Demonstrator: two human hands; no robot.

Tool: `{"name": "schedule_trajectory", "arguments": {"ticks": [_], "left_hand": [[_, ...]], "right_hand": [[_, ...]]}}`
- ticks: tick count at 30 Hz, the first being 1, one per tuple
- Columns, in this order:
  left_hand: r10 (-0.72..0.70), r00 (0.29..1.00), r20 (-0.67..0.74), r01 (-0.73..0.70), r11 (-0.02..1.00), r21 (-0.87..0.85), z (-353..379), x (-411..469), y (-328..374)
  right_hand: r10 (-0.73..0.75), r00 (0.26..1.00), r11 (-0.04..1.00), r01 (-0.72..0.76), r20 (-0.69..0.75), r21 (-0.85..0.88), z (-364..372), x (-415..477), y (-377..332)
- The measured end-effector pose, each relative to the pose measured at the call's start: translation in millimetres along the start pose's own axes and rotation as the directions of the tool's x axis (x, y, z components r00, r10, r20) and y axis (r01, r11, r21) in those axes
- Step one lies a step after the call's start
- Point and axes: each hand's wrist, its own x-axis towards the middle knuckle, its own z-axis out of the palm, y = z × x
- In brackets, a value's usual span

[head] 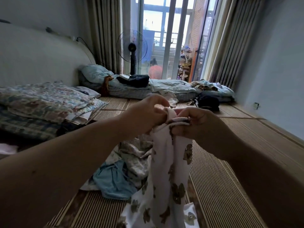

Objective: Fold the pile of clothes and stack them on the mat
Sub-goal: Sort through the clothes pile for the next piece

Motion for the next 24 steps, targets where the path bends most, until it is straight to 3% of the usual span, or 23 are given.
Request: {"name": "schedule_trajectory", "arguments": {"ticks": [2, 5, 9, 11, 14, 16, 18, 21, 24], "left_hand": [[-0.09, 0.995, 0.039, 0.091, 0.996, -0.008, 3, -1, -1], [-0.191, 0.972, 0.14, 0.212, 0.964, -0.16, 6, -2, -4], [-0.234, 0.908, 0.348, 0.373, 0.828, -0.418, 3, 0, -3], [-0.196, 0.906, 0.376, 0.328, 0.886, -0.328, 2, 0, -1], [-0.125, 0.942, 0.311, 0.102, 0.991, 0.09, 1, 2, 2], [-0.085, 0.972, 0.219, -0.023, 0.894, 0.448, 2, 6, 4], [-0.024, 0.985, 0.171, -0.095, 0.752, 0.652, 3, 9, 7], [0.124, 0.974, 0.188, -0.222, 0.672, 0.707, 11, 17, 11], [0.206, 0.969, 0.14, -0.248, 0.745, 0.62, 21, 30, 15]], "right_hand": [[0.011, 1.0, 0.999, -0.012, -0.009, -0.045, 1, -2, 2], [0.046, 0.999, 0.988, -0.049, -0.022, -0.146, 3, -4, 5], [0.088, 0.993, 0.992, -0.096, -0.083, -0.088, 0, -5, 11], [0.106, 0.99, 0.993, -0.111, -0.089, -0.05, 0, -4, 12], [0.107, 0.989, 0.994, -0.104, -0.102, 0.031, 2, -4, 14], [0.163, 0.984, 0.986, -0.161, -0.07, 0.039, 0, -5, 14], [0.272, 0.962, 0.961, -0.274, 0.039, 0.041, -6, -7, 13], [0.415, 0.884, 0.893, -0.441, 0.215, 0.092, -10, -10, 17], [0.47, 0.849, 0.862, -0.5, 0.242, 0.082, -4, -16, 40]]}}
